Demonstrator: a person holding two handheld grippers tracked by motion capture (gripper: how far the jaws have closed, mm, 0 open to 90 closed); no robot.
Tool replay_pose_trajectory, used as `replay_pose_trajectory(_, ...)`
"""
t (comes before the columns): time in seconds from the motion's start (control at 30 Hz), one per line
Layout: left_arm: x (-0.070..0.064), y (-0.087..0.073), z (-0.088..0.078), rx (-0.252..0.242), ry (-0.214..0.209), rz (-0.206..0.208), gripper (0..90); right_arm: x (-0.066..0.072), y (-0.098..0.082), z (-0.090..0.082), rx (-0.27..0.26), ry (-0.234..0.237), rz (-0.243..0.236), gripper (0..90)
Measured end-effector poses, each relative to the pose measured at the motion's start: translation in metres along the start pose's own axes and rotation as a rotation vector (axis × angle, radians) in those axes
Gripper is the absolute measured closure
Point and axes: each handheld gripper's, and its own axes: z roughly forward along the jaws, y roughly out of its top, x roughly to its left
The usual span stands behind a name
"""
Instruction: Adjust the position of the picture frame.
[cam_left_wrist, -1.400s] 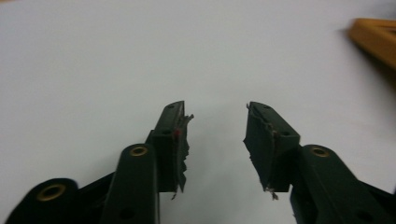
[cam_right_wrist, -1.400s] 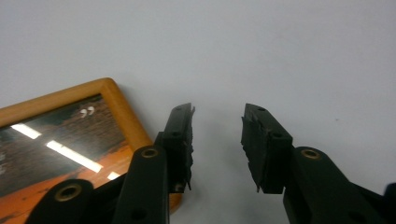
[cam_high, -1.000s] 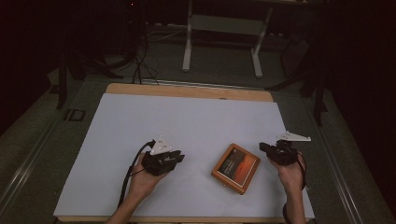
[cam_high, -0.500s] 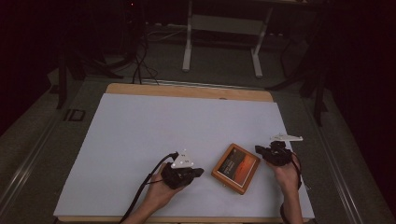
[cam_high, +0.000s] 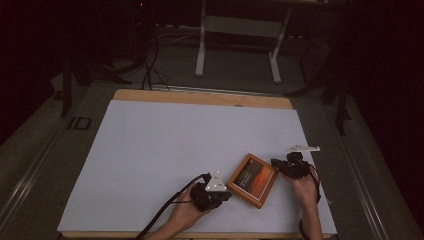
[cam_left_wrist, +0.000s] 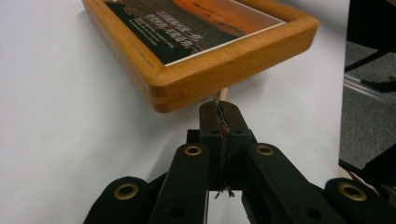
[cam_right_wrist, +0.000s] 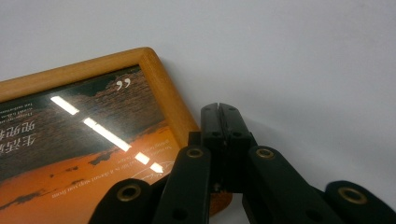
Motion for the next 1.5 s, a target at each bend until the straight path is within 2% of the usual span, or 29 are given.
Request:
replay_pose_trajectory(0.17, 0.002, 0.002, 0.002, 0.002, 0.009, -0.012, 89.7, -0.002, -0.001, 0.0, -0.004, 0.008, 0.015, 89.8)
replay_pose_trajectory(0.53, 0.0, 0.003, 0.011, 0.042, 0.001, 0.017, 89.8, -0.004, -0.003, 0.002, 0.007, -0.015, 0.034, 89.9)
replay_pose_trajectory(0.87, 0.005, 0.004, 0.012, 0.052, 0.012, -0.008, 89.8, -0.005, -0.002, 0.001, 0.01, 0.006, 0.048, 90.0)
replay_pose_trajectory(0.93, 0.007, 0.005, 0.012, 0.047, 0.02, -0.025, 89.8, -0.006, -0.002, 0.001, 0.01, 0.009, 0.051, 90.0)
replay_pose_trajectory(1.03, 0.014, 0.005, 0.011, 0.051, 0.032, -0.05, 89.7, -0.006, -0.002, 0.002, 0.013, 0.007, 0.051, 90.0)
replay_pose_trajectory(1.17, 0.025, 0.005, 0.01, 0.042, 0.045, -0.103, 89.8, -0.007, -0.004, 0.004, 0.036, -0.008, 0.052, 90.0)
replay_pose_trajectory(1.37, 0.043, 0.005, 0.01, 0.048, 0.098, -0.116, 89.9, -0.002, -0.004, 0.008, 0.071, 0.016, 0.03, 90.0)
replay_pose_trajectory(1.5, 0.057, 0.003, 0.009, 0.045, 0.12, -0.152, 90.0, 0.008, -0.001, 0.013, 0.093, 0.029, 0.0, 90.0)
